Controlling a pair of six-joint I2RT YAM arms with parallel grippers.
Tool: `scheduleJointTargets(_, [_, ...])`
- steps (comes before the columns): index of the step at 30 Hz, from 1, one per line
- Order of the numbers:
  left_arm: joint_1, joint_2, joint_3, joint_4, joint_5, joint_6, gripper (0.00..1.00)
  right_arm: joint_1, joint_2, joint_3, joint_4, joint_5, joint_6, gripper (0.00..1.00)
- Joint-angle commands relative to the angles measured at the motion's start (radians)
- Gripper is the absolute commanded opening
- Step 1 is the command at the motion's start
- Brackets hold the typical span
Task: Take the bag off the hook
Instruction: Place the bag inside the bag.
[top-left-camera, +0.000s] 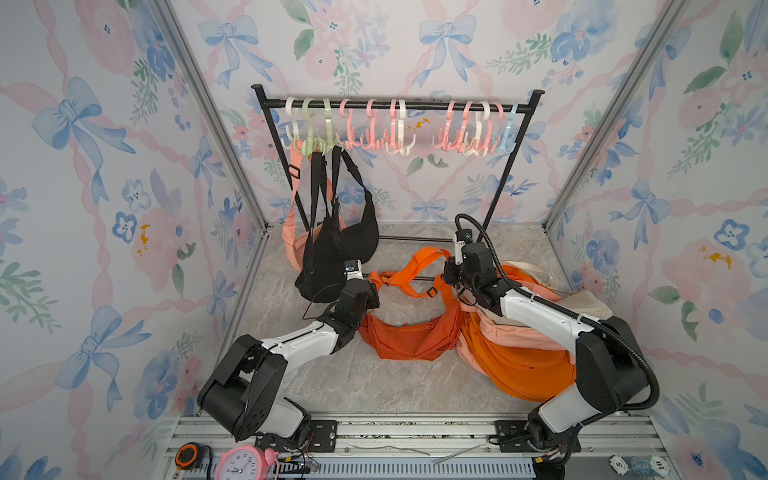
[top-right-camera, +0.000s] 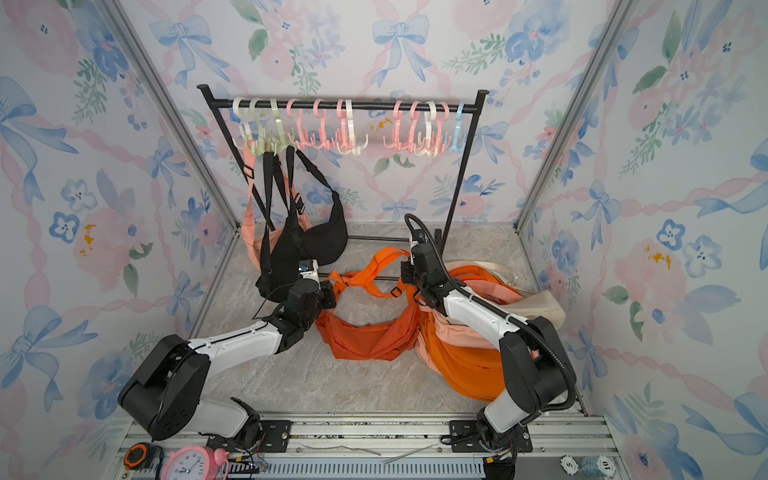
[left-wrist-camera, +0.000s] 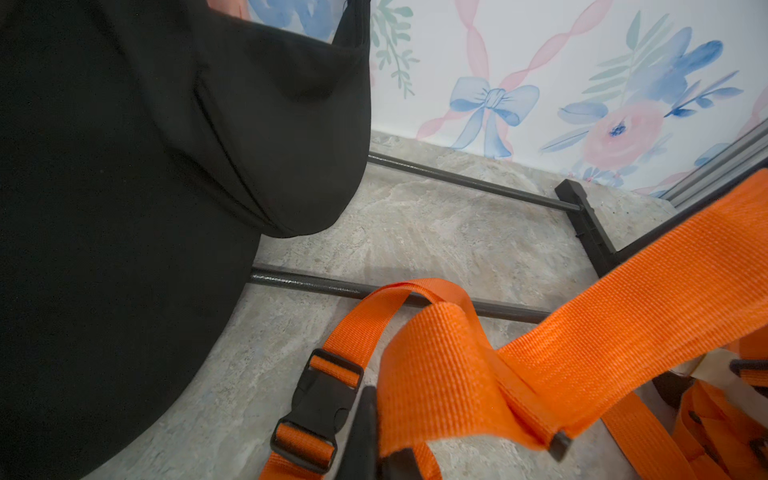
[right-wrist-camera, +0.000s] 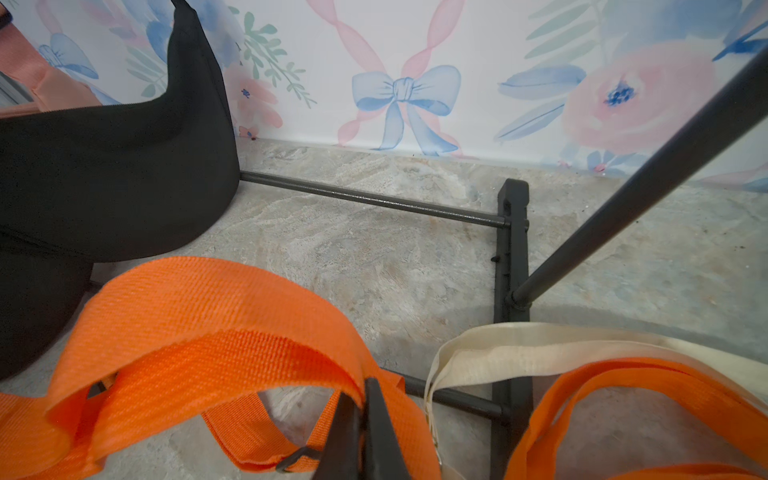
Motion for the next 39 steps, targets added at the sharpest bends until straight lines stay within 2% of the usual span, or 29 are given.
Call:
scheduleJointTargets(1, [0.018,0.035,0.011,0.057,0.026,-0.031,0.00,-0.035,0.042,0.040,-0.037,-0.039,0.028,0.03])
scheduleJointTargets(4, [0.019,0.071,0.008,0.072,0.034,-0.042,0.00,-0.063,0.090,0.046,-0.044,-0.067,0.048,0.06])
scheduleJointTargets(5, [0.019,0.085,0.006,0.076,0.035,-0.047,0.03,-0.072,0.099,0.046,-0.042,-0.076,0.055,0.08])
scheduleJointTargets(10, [0.019,0.127,-0.001,0.091,0.051,-0.055,0.32,-0.087,0.131,0.048,-0.042,-0.105,0.067,0.25])
scheduleJointTargets(12, [0.019,0.133,-0.005,0.092,0.059,-0.056,0.43,-0.089,0.131,0.046,-0.037,-0.111,0.068,0.38])
scheduleJointTargets(14, [0.018,0.135,-0.010,0.092,0.062,-0.059,0.50,-0.091,0.130,0.039,-0.030,-0.116,0.068,0.50])
scheduleJointTargets(22, [0.015,0.100,-0.026,0.095,0.054,-0.060,0.62,-0.097,0.123,0.039,-0.030,-0.136,0.073,0.78])
scheduleJointTargets(24, [0.014,0.080,-0.026,0.095,0.051,-0.060,0.68,-0.096,0.114,0.035,-0.028,-0.137,0.073,0.85])
scheduleJointTargets(27, [0.009,0.051,-0.025,0.097,0.046,-0.059,0.70,-0.093,0.093,0.027,-0.022,-0.131,0.070,0.93])
scheduleJointTargets(30, [0.006,0.017,-0.024,0.098,0.042,-0.055,0.70,-0.092,0.059,0.012,0.000,-0.120,0.067,0.98])
scheduleJointTargets(31, [0.005,0.004,-0.025,0.097,0.039,-0.052,0.75,-0.090,0.053,0.005,0.009,-0.118,0.065,0.98])
scheduleJointTargets(33, [-0.009,-0.034,-0.029,0.095,0.006,-0.031,0.77,-0.087,0.009,-0.012,0.035,-0.114,0.064,1.00])
scheduleJointTargets(39, [-0.024,-0.177,-0.053,0.091,-0.047,-0.005,0.78,-0.072,-0.061,-0.021,0.072,-0.115,0.056,1.00])
